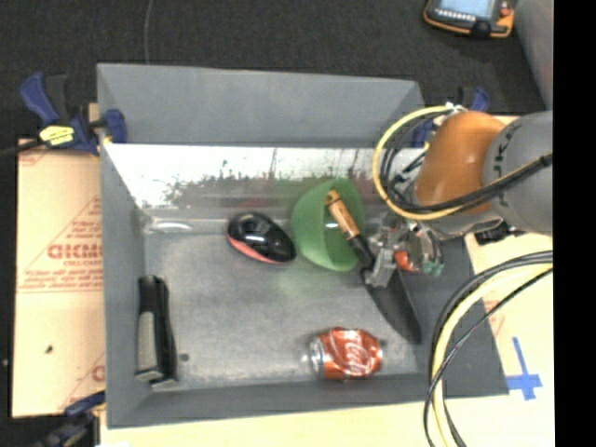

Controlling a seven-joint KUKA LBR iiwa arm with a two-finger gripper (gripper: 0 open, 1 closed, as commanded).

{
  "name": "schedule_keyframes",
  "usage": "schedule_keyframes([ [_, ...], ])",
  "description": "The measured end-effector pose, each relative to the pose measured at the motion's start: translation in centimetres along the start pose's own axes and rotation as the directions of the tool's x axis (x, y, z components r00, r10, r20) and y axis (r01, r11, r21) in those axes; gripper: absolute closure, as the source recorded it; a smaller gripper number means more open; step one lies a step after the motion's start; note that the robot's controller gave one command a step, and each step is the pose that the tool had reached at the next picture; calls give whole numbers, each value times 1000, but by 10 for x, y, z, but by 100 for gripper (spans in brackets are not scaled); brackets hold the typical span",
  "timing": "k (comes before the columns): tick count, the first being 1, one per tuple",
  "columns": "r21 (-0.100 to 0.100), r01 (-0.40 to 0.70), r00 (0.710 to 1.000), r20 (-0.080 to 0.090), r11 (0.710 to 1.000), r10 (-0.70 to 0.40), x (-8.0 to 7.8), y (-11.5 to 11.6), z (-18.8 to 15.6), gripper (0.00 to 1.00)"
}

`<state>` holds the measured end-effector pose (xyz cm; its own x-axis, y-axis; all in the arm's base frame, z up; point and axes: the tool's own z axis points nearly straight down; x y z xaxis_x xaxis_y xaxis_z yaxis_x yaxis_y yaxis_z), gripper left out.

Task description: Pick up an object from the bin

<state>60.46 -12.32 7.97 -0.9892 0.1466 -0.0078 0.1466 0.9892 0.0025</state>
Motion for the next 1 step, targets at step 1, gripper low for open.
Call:
schedule_keyframes([
  [1,0,0,1000,0,1000,0,0,0,0,100],
])
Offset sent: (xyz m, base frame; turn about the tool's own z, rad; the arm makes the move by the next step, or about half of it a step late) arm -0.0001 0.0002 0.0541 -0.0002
